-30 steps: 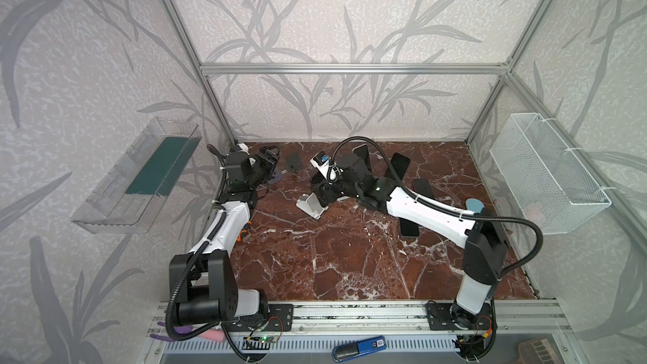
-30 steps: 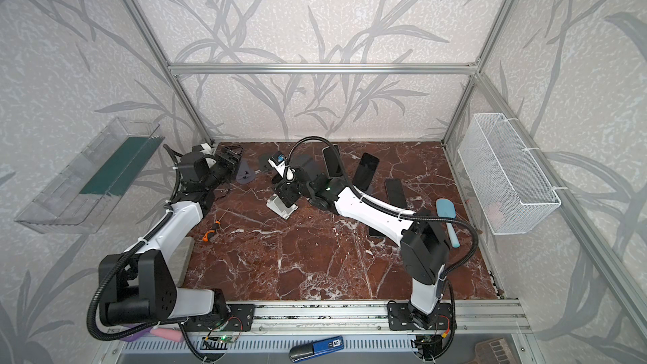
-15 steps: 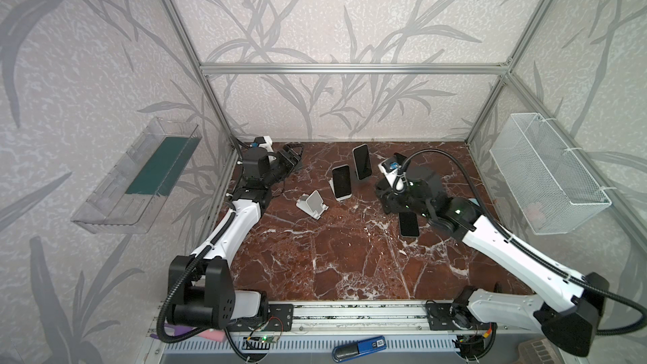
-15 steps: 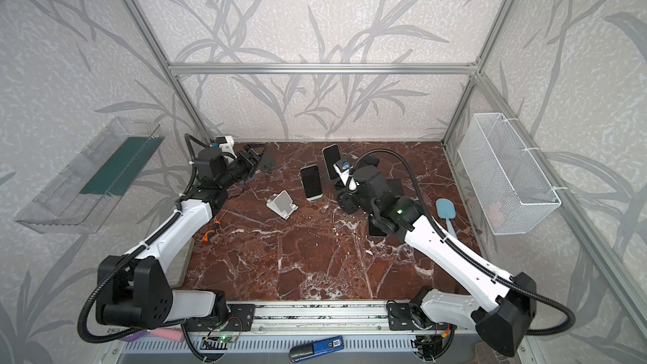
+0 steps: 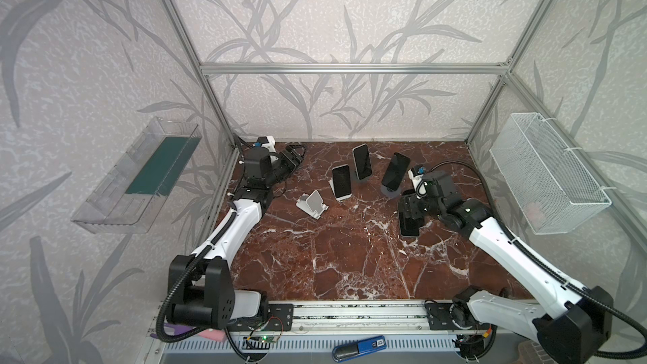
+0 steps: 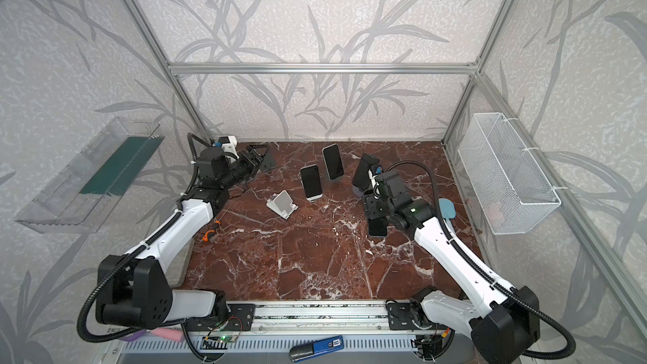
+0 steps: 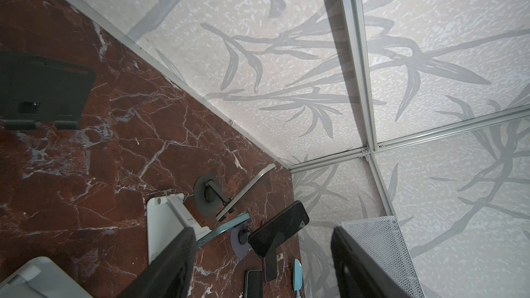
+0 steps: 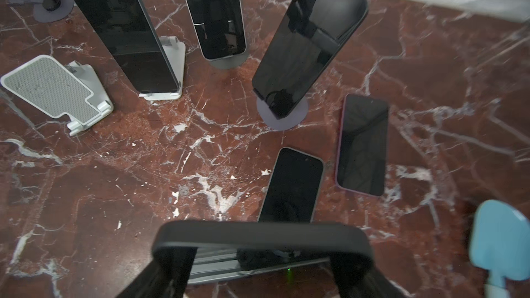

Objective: Remove the phone from the phone stand
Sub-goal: Place the phone at the center of the table.

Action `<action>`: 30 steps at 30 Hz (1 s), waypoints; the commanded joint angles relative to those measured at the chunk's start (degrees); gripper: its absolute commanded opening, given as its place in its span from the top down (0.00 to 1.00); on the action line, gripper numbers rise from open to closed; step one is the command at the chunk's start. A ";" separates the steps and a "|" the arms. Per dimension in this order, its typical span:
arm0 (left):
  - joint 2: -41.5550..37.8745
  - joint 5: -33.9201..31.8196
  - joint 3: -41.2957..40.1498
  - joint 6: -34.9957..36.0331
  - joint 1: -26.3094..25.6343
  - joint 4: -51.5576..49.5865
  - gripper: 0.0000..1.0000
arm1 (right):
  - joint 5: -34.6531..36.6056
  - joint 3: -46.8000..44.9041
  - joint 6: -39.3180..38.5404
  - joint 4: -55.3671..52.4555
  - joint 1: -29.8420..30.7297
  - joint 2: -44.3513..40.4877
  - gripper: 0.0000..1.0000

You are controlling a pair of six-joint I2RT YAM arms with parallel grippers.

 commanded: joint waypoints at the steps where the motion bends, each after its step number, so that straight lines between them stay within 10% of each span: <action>1: 0.04 1.02 2.17 0.09 -0.22 -0.30 0.26 | 0.32 -0.65 8.98 4.87 1.36 2.76 0.34; 30: 0.65 2.46 1.93 -1.52 -0.19 1.66 0.28 | -4.34 10.51 11.88 4.57 4.41 32.76 0.30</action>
